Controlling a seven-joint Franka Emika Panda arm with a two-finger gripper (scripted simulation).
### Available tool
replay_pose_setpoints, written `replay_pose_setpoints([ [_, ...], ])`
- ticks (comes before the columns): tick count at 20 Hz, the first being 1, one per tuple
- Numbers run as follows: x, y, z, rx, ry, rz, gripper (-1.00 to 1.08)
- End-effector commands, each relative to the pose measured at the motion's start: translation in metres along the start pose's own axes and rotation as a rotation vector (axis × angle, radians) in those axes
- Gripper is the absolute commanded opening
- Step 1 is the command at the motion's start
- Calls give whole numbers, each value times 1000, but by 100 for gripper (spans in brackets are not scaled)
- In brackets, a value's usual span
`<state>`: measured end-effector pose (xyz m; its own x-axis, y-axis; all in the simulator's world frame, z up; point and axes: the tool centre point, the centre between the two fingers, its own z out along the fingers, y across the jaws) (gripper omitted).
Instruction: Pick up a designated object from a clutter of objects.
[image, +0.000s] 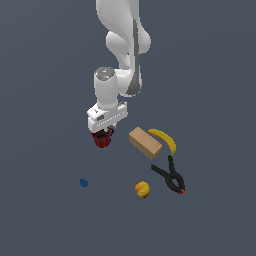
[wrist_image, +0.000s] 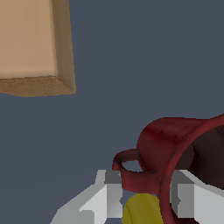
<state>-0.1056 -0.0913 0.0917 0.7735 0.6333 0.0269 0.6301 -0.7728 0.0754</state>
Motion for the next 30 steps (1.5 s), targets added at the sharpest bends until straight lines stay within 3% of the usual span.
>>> replay_pose_setpoints([
  [1, 5, 6, -11, -3, 2, 0, -100],
  [30, 101, 125, -209, -3, 3, 2, -100],
])
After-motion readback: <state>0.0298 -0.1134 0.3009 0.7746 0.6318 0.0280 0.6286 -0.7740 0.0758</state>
